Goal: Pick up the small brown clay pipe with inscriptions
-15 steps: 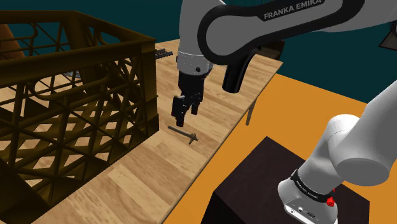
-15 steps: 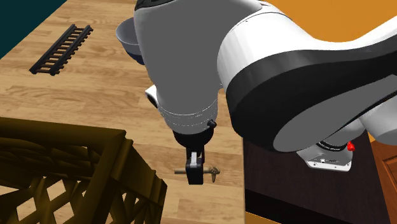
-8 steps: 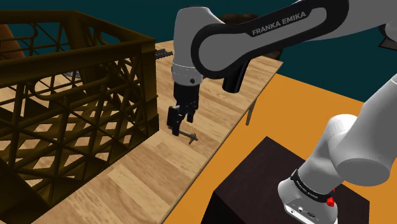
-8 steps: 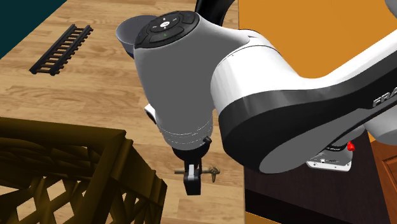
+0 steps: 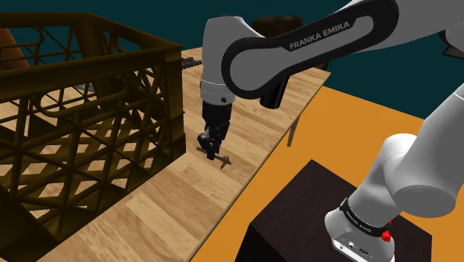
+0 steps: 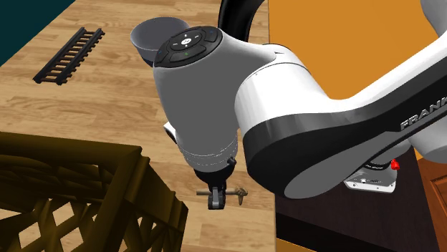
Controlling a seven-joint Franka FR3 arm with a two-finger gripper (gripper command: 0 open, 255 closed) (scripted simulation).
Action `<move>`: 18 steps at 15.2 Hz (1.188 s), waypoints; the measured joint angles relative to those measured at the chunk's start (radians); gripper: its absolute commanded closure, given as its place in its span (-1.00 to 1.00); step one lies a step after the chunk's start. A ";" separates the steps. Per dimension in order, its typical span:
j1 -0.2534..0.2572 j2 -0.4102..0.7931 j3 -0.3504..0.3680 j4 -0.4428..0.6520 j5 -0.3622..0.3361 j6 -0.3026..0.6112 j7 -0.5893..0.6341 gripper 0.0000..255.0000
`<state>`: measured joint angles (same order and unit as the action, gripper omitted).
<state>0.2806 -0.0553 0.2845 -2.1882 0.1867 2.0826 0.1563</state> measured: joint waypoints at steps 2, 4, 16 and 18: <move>0.000 0.000 0.000 0.000 0.000 0.000 0.000 1.00; 0.000 0.000 0.000 0.000 0.000 0.000 0.000 1.00; -0.003 -0.051 -0.006 0.080 0.003 -0.130 0.010 1.00; -0.003 -0.063 -0.007 0.098 0.004 -0.158 0.013 1.00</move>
<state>0.2775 -0.1181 0.2775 -2.0905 0.1907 1.9248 0.1694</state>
